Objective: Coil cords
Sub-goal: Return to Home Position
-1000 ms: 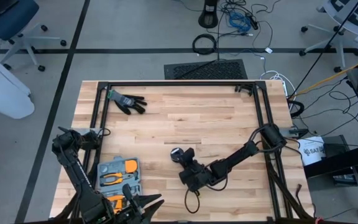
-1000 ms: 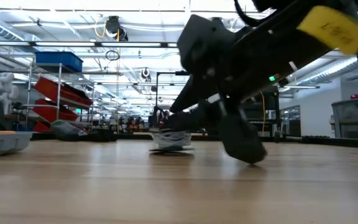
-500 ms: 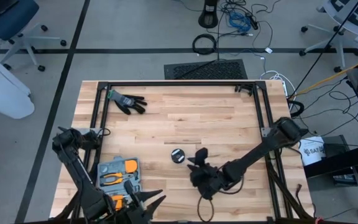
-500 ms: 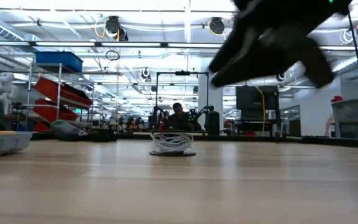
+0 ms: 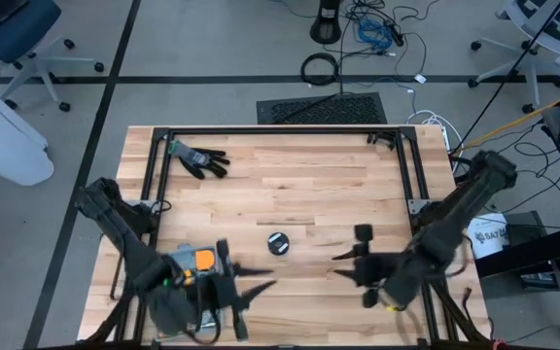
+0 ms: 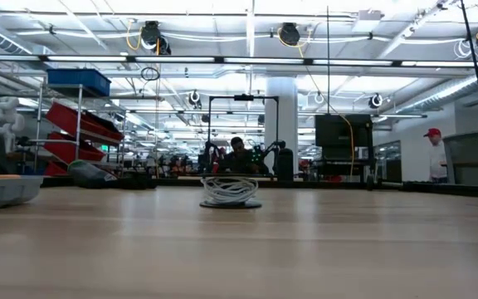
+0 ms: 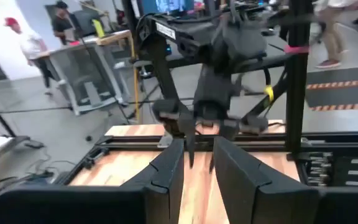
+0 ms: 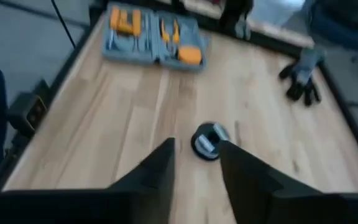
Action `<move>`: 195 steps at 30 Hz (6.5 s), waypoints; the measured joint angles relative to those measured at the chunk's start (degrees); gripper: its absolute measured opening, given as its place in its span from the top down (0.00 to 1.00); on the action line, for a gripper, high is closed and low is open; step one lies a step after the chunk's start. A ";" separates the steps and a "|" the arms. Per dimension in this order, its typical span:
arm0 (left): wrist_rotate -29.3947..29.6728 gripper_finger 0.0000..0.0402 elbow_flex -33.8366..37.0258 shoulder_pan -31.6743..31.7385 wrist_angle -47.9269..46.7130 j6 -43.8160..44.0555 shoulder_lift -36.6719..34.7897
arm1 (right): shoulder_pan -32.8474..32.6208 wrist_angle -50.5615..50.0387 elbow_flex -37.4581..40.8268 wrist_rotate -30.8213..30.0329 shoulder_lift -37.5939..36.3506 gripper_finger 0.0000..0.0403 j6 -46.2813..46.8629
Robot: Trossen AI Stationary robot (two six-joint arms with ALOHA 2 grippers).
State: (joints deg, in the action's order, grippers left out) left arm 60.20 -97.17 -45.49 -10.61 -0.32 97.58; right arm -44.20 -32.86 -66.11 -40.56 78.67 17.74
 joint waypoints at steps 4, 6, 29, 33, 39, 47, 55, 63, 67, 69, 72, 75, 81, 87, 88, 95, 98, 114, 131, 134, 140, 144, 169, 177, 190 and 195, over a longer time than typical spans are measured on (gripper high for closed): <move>-3.86 0.82 -0.02 3.79 -4.70 -0.24 -3.33 | -1.91 -2.16 0.00 -2.49 -7.27 0.86 -3.80; -4.35 0.89 -0.03 5.43 -7.72 -0.22 -4.43 | -2.20 -4.10 0.00 -3.00 -10.30 0.96 -5.85; -32.57 1.00 24.19 23.93 17.56 3.36 -5.84 | 1.58 30.55 45.18 9.69 -44.66 1.00 -9.39; -34.68 1.00 29.11 26.15 22.61 2.92 -5.86 | 4.14 37.67 51.96 14.64 -48.66 1.00 -9.82; -44.70 1.00 38.03 30.41 36.53 -0.04 -5.86 | 8.69 45.32 58.40 19.95 -52.49 1.00 -11.56; -49.87 1.00 54.91 35.67 58.10 3.13 -7.00 | 13.69 51.23 64.25 24.51 -53.55 1.00 -10.06; -50.25 1.00 69.19 36.25 67.26 4.49 -16.52 | 16.77 52.84 65.31 27.51 -53.57 1.00 -8.98; -53.24 1.00 78.34 37.41 67.20 4.01 -28.16 | 18.79 52.25 65.31 30.45 -53.55 1.00 -7.03; -54.10 1.00 82.89 38.22 67.25 4.07 -32.54 | 18.79 52.16 65.31 30.03 -53.55 1.00 -5.68; -54.24 1.00 85.09 38.22 67.04 4.28 -34.06 | 18.77 52.30 65.30 28.69 -53.55 1.00 -4.77; -54.44 1.00 87.23 38.20 67.04 5.90 -35.27 | 18.79 52.23 65.29 28.37 -53.51 1.00 -4.48; -54.42 1.00 88.44 37.94 67.06 6.98 -35.30 | 18.79 51.97 65.29 26.90 -53.50 1.00 -4.52; -54.08 1.00 91.62 36.95 67.07 6.45 -35.28 | 18.79 51.57 65.28 25.53 -53.50 1.00 -3.91; -53.31 1.00 94.42 36.20 69.25 5.97 -35.28 | 18.79 50.30 65.26 25.44 -53.50 1.00 -3.14; -53.06 1.00 95.16 36.08 70.42 5.95 -35.28 | 18.79 50.49 65.26 25.44 -53.50 1.00 -3.04; -52.26 1.00 96.77 35.97 72.96 5.25 -35.55 | 18.79 51.76 65.26 24.85 -53.50 1.00 -3.96; -53.29 1.00 96.77 35.97 73.16 4.01 -36.02 | 18.79 51.82 65.26 23.79 -53.50 1.00 -4.28; -55.66 1.00 96.77 35.95 61.63 1.44 -52.56 | 18.79 48.13 65.24 24.60 -62.47 1.00 -10.72; -52.05 1.00 96.77 35.28 34.90 1.40 -80.48 | 19.97 36.04 65.13 23.19 -78.31 1.00 -14.04; -51.99 1.00 96.77 35.19 30.25 1.39 -83.45 | 20.81 36.06 65.11 23.04 -78.46 1.00 -14.22; -51.50 1.00 96.77 35.19 21.19 0.81 -90.16 | 21.30 35.73 65.11 25.55 -78.45 1.00 -14.36; -50.85 1.00 96.77 35.19 16.14 0.06 -96.19 | 21.30 35.73 65.11 25.47 -78.46 1.00 -14.36; -53.64 1.00 96.72 35.25 12.85 1.40 -97.57 | 24.15 35.74 65.09 24.83 -78.46 1.00 -18.16; -51.21 1.00 96.72 35.25 13.25 1.05 -97.57 | 33.06 34.85 65.09 32.10 -78.49 1.00 -21.75; -51.18 1.00 96.74 35.25 13.22 0.03 -97.56 | 45.00 33.90 65.09 43.80 -78.51 1.00 -21.77; -51.18 1.00 96.74 35.25 13.18 -0.02 -97.57 | 45.67 34.03 65.09 45.21 -78.51 1.00 -19.52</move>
State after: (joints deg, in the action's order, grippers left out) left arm 9.02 -0.43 -10.24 2.57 -0.34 0.01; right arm 1.48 1.17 -1.02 4.65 0.16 -1.78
